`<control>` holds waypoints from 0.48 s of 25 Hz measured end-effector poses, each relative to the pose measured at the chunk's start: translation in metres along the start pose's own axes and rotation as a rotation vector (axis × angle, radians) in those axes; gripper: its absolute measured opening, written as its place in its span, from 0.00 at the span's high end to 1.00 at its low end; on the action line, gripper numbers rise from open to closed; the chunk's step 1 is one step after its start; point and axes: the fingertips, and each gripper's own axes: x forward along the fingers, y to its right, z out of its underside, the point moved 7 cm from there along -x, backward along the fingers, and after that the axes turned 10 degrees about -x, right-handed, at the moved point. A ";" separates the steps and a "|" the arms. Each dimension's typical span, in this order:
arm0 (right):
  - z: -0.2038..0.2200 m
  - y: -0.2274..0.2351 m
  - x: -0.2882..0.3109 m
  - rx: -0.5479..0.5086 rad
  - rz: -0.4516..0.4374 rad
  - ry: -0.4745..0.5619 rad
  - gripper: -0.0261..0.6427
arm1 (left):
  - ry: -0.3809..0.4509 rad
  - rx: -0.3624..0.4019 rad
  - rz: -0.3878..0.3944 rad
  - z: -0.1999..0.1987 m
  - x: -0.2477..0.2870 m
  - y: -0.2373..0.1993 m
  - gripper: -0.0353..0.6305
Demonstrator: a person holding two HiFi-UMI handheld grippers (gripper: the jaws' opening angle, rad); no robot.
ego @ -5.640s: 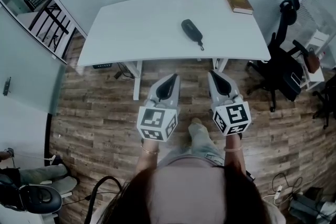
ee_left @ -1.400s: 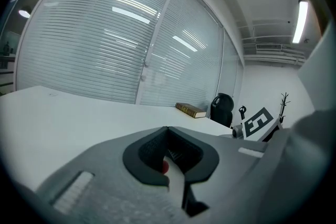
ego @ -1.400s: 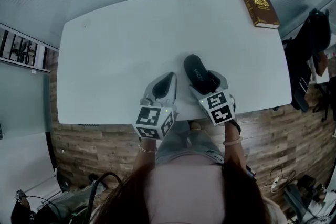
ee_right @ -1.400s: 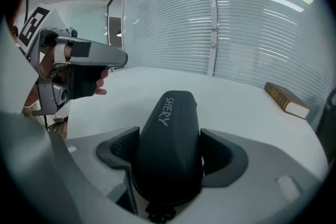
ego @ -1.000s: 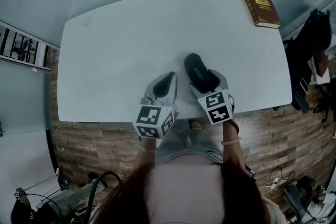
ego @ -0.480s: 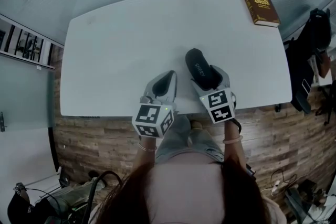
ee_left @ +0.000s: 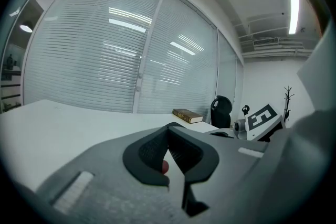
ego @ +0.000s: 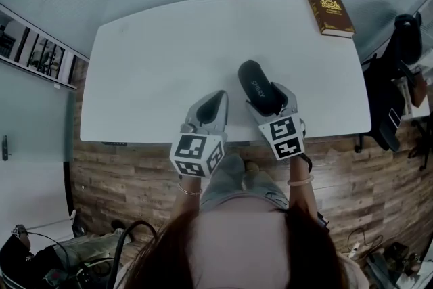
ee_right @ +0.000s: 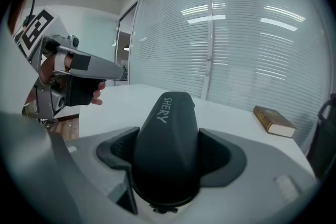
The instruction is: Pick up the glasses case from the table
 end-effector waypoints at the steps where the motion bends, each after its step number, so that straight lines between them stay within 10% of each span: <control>1: 0.000 0.002 -0.004 -0.002 0.000 0.008 0.43 | 0.007 0.004 -0.003 0.000 -0.002 0.005 0.94; 12: 0.001 0.012 -0.049 -0.022 -0.010 0.086 0.43 | 0.062 0.030 -0.048 0.001 -0.023 0.048 0.94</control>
